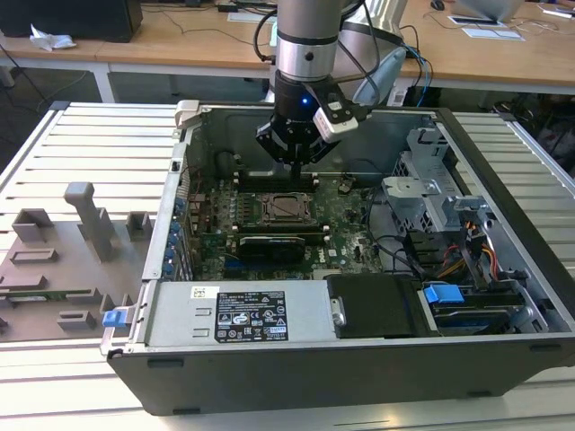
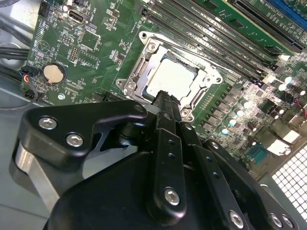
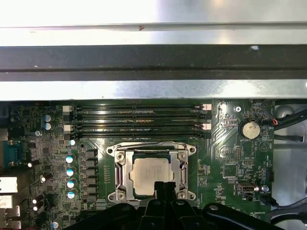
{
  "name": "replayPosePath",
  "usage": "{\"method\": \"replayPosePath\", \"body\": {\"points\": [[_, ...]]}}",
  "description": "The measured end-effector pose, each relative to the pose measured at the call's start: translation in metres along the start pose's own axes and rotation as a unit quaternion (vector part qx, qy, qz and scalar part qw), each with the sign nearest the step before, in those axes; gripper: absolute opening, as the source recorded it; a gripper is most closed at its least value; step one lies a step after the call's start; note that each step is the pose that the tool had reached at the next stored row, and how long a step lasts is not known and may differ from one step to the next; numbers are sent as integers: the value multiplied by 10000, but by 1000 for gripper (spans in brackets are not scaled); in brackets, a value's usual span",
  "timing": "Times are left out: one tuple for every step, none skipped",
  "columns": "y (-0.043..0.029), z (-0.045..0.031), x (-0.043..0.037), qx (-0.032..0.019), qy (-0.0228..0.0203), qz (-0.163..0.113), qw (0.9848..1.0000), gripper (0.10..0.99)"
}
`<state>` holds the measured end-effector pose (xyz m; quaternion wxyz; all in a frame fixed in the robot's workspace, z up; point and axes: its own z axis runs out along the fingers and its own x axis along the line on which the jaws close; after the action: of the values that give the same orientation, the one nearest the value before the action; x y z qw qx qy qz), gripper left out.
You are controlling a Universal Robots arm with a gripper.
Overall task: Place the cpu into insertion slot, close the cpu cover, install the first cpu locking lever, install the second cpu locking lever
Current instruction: 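Install the second cpu locking lever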
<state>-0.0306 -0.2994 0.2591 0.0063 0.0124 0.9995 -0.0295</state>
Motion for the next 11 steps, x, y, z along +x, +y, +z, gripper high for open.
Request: {"method": "replayPosePath", "body": {"points": [[0,0,0,0,0,0,10000,106],[-8,-1,0,2,1,-1,10000,106],[-17,0,0,1,0,-1,10000,106],[-24,1,0,0,0,0,10000,106],[-31,2,-1,0,0,0,10000,106],[-41,3,-1,0,0,0,10000,106],[-56,4,-1,0,0,0,10000,106],[-69,4,-1,0,0,0,10000,106],[-90,6,-2,0,0,0,10000,106],[-102,7,-2,0,0,0,10000,106],[-121,8,-3,0,0,-1,10000,106]]}}
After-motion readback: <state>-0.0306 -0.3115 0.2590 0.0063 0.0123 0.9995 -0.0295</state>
